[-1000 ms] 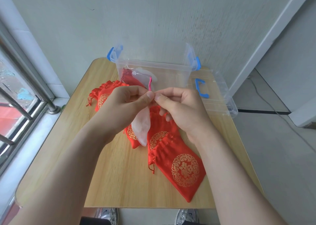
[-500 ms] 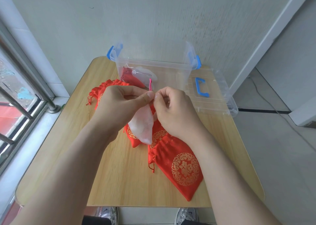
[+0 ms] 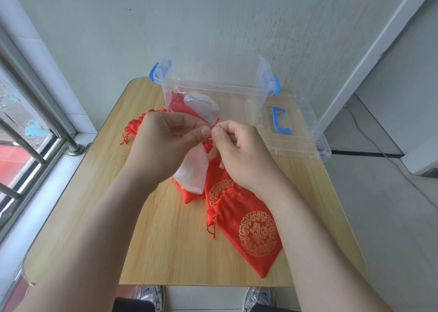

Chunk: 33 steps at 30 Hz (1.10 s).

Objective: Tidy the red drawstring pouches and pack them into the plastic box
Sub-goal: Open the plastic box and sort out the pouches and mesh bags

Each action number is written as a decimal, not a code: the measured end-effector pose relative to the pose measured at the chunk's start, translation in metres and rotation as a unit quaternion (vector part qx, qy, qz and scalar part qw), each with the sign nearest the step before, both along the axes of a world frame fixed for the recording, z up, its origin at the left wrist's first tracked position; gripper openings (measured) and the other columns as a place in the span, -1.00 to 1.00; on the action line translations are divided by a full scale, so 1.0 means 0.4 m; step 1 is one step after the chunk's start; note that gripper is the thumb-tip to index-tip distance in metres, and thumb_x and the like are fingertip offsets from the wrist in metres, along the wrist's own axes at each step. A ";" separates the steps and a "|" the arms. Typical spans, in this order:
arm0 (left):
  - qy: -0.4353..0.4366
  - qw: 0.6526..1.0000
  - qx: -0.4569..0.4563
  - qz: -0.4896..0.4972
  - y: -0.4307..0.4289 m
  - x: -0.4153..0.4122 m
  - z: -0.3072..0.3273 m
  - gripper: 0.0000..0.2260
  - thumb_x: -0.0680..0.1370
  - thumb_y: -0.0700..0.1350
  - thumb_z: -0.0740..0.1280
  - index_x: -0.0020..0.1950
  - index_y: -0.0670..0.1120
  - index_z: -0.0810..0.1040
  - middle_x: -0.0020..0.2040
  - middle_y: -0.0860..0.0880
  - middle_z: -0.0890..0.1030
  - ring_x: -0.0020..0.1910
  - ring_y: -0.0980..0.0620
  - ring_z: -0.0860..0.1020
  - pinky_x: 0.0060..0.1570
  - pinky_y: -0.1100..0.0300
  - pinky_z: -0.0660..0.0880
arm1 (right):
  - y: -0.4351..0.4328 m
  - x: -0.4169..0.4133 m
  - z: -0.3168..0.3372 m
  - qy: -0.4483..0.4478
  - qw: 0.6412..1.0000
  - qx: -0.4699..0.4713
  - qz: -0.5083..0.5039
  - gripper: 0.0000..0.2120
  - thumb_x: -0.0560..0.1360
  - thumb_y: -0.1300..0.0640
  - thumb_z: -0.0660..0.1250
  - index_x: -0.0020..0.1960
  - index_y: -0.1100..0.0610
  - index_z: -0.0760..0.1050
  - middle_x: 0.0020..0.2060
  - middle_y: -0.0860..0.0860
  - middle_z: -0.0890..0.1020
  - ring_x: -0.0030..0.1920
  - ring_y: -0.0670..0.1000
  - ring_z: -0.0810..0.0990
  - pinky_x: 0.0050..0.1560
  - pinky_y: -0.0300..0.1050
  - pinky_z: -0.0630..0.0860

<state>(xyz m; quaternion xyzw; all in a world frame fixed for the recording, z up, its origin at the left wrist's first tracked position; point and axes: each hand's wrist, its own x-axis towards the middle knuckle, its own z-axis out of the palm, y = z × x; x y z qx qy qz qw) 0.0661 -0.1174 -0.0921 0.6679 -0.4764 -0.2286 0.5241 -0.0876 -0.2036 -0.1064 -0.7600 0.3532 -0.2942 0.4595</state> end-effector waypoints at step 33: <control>0.163 0.982 0.091 0.004 -0.014 -0.005 -0.006 -0.75 0.68 0.02 0.38 -0.03 -0.07 0.78 -0.04 0.02 0.78 0.07 0.11 0.72 0.31 -0.06 0.58 | 0.003 -0.003 0.004 -0.014 0.965 -0.261 -0.038 -0.87 0.62 0.26 0.45 0.12 0.14 0.74 -0.17 -0.08 0.77 -0.17 -0.14 0.74 -0.09 -0.14 0.69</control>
